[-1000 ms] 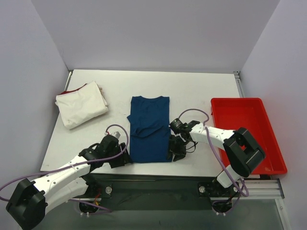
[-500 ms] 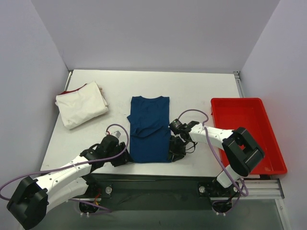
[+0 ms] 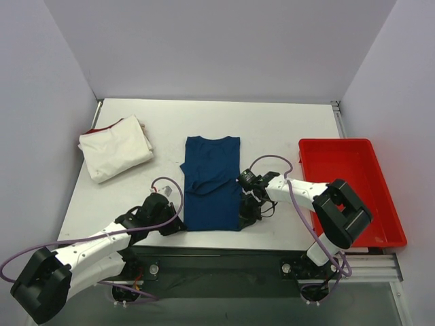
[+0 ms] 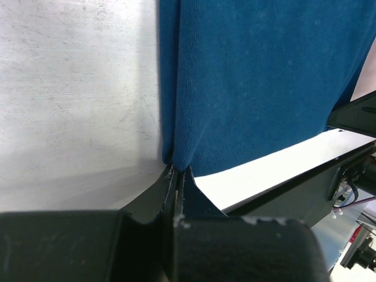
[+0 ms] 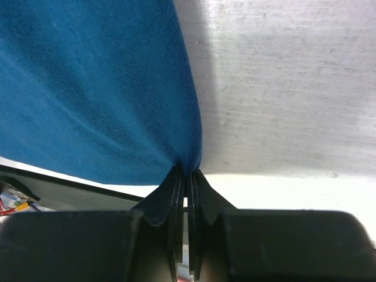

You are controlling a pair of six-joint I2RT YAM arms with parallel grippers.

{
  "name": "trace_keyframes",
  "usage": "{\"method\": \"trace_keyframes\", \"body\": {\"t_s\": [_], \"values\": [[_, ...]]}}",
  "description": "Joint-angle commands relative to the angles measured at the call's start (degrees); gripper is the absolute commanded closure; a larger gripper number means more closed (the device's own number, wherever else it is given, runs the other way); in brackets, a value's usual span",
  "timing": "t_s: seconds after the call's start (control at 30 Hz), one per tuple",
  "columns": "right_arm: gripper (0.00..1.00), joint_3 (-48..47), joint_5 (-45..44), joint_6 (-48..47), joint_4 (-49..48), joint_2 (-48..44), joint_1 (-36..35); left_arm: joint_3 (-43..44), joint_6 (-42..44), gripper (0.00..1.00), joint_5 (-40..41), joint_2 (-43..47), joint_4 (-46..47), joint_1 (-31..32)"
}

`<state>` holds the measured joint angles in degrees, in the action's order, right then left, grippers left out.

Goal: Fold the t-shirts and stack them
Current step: Grab one side of the 2/3 rectangular tshirt with both arms, then fold the long partially folded tshirt into a neat square

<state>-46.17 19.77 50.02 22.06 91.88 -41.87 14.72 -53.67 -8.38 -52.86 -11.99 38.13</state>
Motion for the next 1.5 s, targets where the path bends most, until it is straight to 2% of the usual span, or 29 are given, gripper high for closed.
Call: {"method": "trace_keyframes", "body": {"t_s": [0.0, 0.17, 0.3, 0.5, 0.67, 0.83, 0.97, 1.17, 1.47], "values": [[1.00, -1.2, -1.7, 0.4, 3.1, -1.6, -0.6, 0.7, 1.6, 1.00, 1.9, 0.7, -0.7, -0.2], [1.00, -6.7, -3.6, -0.2, 9.3, -6.7, -0.6, 7.8, 2.8, 1.00, 5.3, 7.1, -8.6, -0.2], [1.00, -12.3, -6.1, -1.0, 15.2, -10.7, -0.6, 16.9, 3.0, 1.00, 7.4, 12.0, -18.6, -0.2], [1.00, -16.1, -7.3, -0.6, 22.7, -15.8, -0.8, 21.7, -0.5, 1.00, 9.0, 18.7, -29.8, -0.1], [1.00, -15.8, -6.7, -0.3, 26.3, -18.4, -2.3, 22.5, -0.6, 1.00, 6.4, 22.1, -36.0, -0.1], [1.00, -17.0, -6.2, 0.3, 31.0, -19.4, -5.7, 28.2, 1.2, 1.00, 2.3, 20.2, -43.3, -0.1], [1.00, -21.7, -7.5, 0.5, 36.8, -19.5, -8.3, 33.1, 1.2, 1.00, -1.5, 19.2, -51.1, -0.1], [1.00, -25.6, -8.6, 0.9, 41.0, -19.5, -9.1, 35.2, -2.1, 1.00, -4.3, 20.0, -50.8, -0.1], [1.00, -31.9, -12.0, -3.2, 40.8, -12.4, -3.7, 36.7, 1.5, 1.00, -0.2, 10.9, -43.5, -0.3]]}}
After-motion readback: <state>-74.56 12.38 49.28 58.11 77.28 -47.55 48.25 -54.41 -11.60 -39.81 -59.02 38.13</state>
